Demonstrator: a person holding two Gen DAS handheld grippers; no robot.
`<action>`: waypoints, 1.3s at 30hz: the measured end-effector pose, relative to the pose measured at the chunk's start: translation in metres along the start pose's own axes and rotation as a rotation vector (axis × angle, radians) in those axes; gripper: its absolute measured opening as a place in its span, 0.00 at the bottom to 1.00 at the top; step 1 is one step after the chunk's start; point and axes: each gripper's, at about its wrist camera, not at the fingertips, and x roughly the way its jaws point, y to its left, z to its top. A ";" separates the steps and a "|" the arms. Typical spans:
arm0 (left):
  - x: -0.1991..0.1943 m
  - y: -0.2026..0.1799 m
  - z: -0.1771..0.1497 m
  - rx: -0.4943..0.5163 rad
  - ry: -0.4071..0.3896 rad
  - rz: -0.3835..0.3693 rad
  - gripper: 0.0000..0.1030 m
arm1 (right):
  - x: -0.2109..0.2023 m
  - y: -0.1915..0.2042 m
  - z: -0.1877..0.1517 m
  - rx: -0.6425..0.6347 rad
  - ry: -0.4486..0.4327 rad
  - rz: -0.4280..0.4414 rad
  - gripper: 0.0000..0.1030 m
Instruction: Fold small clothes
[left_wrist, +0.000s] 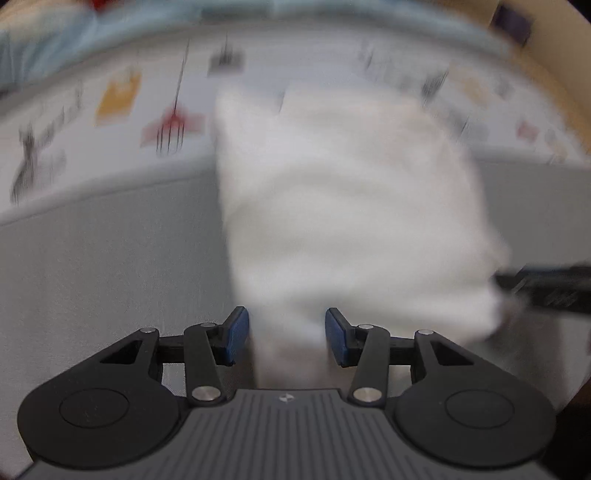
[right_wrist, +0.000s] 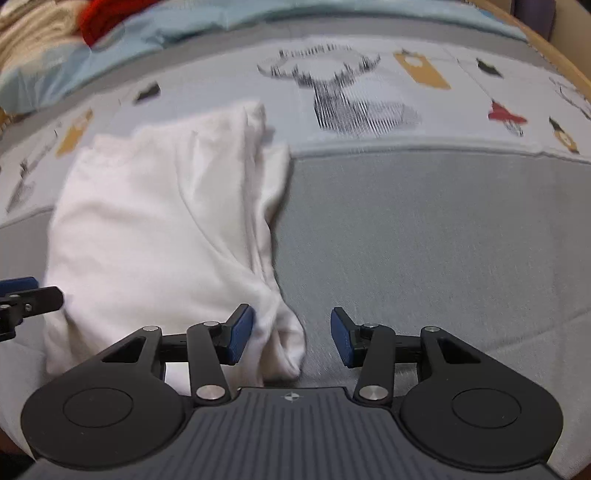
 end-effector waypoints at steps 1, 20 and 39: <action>0.008 0.000 -0.003 -0.002 0.056 -0.003 0.50 | 0.001 -0.001 -0.001 0.006 0.015 0.000 0.47; -0.182 -0.017 -0.057 0.030 -0.595 0.144 0.84 | -0.144 0.009 -0.027 -0.158 -0.495 0.067 0.50; -0.149 -0.047 -0.126 -0.117 -0.472 0.112 0.88 | -0.175 0.044 -0.109 -0.197 -0.593 0.034 0.84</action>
